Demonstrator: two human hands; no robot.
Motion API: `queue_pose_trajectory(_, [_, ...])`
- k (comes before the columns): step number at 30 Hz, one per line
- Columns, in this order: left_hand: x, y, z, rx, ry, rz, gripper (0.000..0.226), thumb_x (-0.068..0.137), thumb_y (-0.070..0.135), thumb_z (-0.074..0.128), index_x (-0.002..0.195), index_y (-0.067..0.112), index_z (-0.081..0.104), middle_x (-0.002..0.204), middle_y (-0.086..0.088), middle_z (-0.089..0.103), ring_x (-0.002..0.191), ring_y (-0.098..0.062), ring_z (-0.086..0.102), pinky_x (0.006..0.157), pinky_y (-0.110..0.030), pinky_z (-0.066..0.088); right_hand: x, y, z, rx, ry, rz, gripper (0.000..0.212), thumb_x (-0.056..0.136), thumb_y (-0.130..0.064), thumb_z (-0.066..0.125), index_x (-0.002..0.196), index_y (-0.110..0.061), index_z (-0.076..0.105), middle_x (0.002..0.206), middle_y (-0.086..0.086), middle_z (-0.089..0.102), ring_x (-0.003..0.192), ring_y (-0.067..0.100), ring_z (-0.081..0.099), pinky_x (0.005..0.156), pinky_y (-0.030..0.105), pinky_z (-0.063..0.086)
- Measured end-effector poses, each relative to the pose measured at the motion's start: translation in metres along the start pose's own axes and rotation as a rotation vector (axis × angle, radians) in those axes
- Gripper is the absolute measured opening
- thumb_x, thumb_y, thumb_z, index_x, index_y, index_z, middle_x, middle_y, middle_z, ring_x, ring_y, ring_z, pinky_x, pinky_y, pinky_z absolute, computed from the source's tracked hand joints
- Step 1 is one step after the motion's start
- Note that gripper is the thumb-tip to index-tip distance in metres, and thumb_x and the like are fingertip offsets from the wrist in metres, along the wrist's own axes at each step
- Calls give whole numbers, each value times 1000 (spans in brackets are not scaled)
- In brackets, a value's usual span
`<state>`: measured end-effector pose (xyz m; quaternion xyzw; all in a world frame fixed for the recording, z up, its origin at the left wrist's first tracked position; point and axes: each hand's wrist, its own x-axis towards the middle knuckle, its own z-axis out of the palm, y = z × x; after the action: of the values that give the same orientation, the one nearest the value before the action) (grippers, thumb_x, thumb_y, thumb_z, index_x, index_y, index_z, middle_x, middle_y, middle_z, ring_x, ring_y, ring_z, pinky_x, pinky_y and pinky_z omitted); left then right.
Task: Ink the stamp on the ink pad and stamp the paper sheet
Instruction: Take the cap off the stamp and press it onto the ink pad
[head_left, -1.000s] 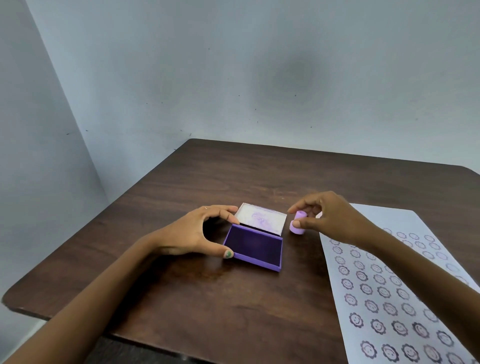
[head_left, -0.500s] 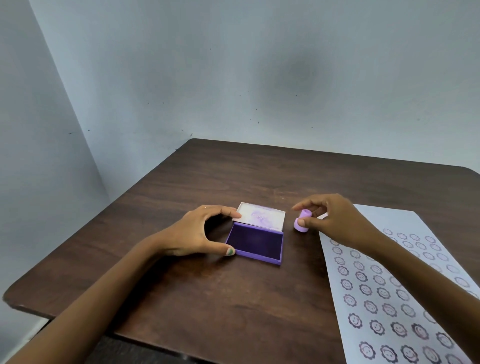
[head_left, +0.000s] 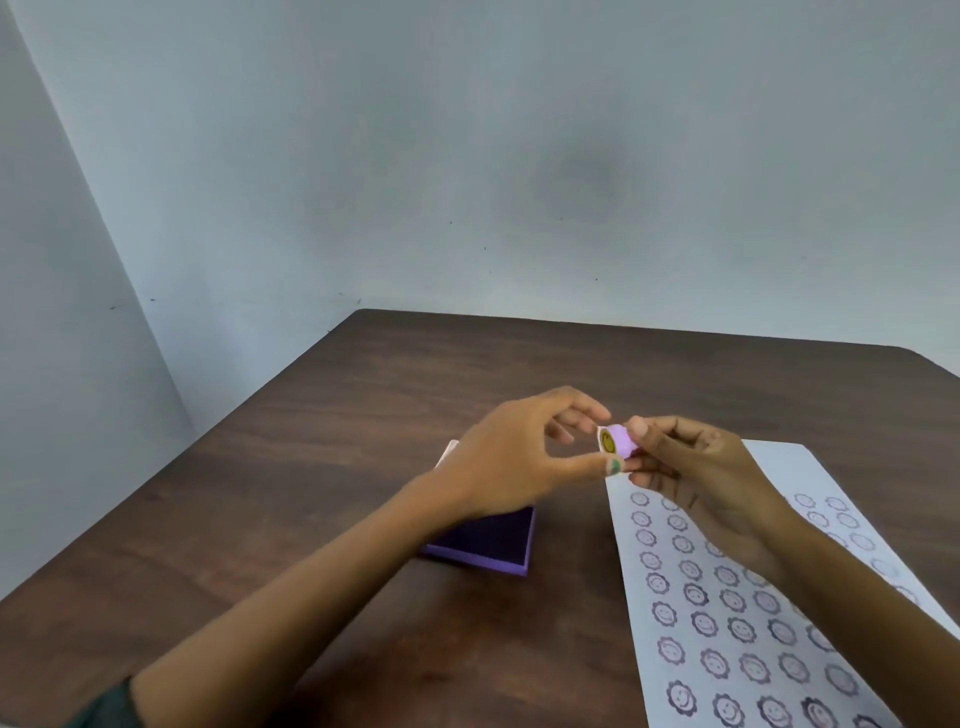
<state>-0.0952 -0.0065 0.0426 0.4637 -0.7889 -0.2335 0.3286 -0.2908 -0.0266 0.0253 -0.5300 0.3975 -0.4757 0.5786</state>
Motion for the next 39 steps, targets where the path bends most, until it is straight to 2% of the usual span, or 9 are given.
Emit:
queue_pose_trajectory(6, [22,6,34,57,293,82,30,78,51,64,95,27,67,82,12,70,74,-6,64,66,-34,54,4,-1,-8,90,25,41,34,72,-36,62,83,-4,67,61,4,66,56,10,60,53,17,52])
queue_pose_trajectory(12, [16,0,36,-206,307,57,22,76,29,75,92,14,74,84,6,75,77,-5,68,71,-23,55,8,7,-9,46,-47,-72,36,65,-43,71,77,-9,68,60,1,65,58,10,57,54,17,50])
queue_pose_trajectory(17, [16,-4,34,-284,300,9,21,77,28,74,93,15,76,82,6,75,73,-5,70,71,-23,56,11,10,-9,88,-38,-151,57,45,-46,84,85,-9,69,71,4,70,62,12,62,58,18,53])
queue_pose_trajectory(20, [17,-7,33,-260,318,-13,19,78,28,73,93,18,76,80,9,74,72,-5,69,71,-23,56,8,8,-7,22,72,-183,41,55,-37,80,87,-14,70,80,6,73,68,15,64,62,21,54])
queue_pose_trajectory(24, [16,-15,30,78,265,-9,24,78,46,68,95,29,73,87,14,73,78,-5,65,74,-27,53,8,6,-11,-190,263,-230,25,73,-21,70,95,-11,66,90,8,71,76,19,66,65,23,55])
queue_pose_trajectory(27, [14,-17,32,376,184,5,28,80,49,64,102,33,69,99,13,71,89,-6,61,96,-28,39,8,5,-13,-236,294,-261,24,75,-21,70,96,-9,66,90,7,71,76,18,66,64,22,54])
queue_pose_trajectory(30, [13,-21,36,561,122,3,37,80,52,61,111,33,65,108,10,69,101,-11,57,107,-36,28,8,6,-12,-275,290,-272,23,75,-21,70,95,-11,66,87,3,71,72,13,66,60,16,54])
queue_pose_trajectory(35, [13,-24,36,601,113,-24,42,83,58,54,118,36,60,108,15,68,109,-7,52,114,-35,8,8,9,-9,-341,254,-281,21,73,-23,71,92,-15,65,87,1,72,71,12,68,59,16,55])
queue_pose_trajectory(39, [16,-21,19,547,187,3,38,84,57,52,113,36,63,105,16,68,105,-4,54,113,-36,14,6,11,-6,-410,236,-295,26,68,-33,71,90,-20,64,87,-2,70,76,12,67,61,13,54])
